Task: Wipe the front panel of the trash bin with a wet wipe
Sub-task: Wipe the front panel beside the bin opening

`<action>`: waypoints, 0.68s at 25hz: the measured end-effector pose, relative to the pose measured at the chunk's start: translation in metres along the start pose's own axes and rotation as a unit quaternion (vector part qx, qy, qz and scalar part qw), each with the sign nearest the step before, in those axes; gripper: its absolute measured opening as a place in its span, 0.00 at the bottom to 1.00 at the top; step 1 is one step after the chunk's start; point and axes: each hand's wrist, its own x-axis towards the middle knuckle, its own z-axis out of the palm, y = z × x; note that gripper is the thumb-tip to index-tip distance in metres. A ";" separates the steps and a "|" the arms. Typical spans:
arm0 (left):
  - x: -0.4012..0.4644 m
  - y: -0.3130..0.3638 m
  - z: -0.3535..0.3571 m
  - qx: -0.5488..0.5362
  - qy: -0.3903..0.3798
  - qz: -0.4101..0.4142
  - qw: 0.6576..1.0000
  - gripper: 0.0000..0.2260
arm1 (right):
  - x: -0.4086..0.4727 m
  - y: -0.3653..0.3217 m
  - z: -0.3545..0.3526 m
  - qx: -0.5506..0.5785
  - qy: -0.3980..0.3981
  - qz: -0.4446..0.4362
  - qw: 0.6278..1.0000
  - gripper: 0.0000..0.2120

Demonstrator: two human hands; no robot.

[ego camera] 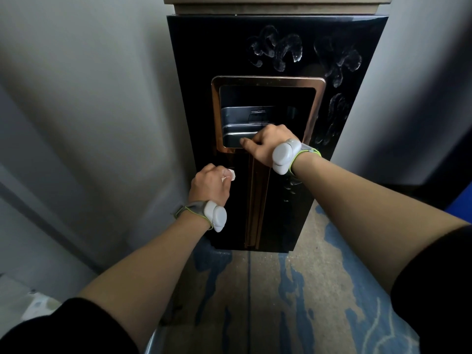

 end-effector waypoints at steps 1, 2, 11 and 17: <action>0.000 -0.002 -0.001 0.000 0.001 -0.002 1.000 0.05 | 0.000 0.000 0.000 0.001 0.001 0.001 1.000 0.30; 0.001 -0.003 -0.002 0.001 0.003 -0.005 1.000 0.05 | 0.000 0.000 -0.001 0.001 0.001 0.000 1.000 0.30; 0.001 -0.017 -0.012 0.009 0.015 -0.018 1.000 0.04 | 0.000 0.001 0.001 0.004 -0.003 0.003 1.000 0.29; 0.003 -0.028 -0.018 0.013 0.026 -0.028 0.999 0.04 | 0.002 0.003 0.004 0.002 0.009 -0.004 1.000 0.30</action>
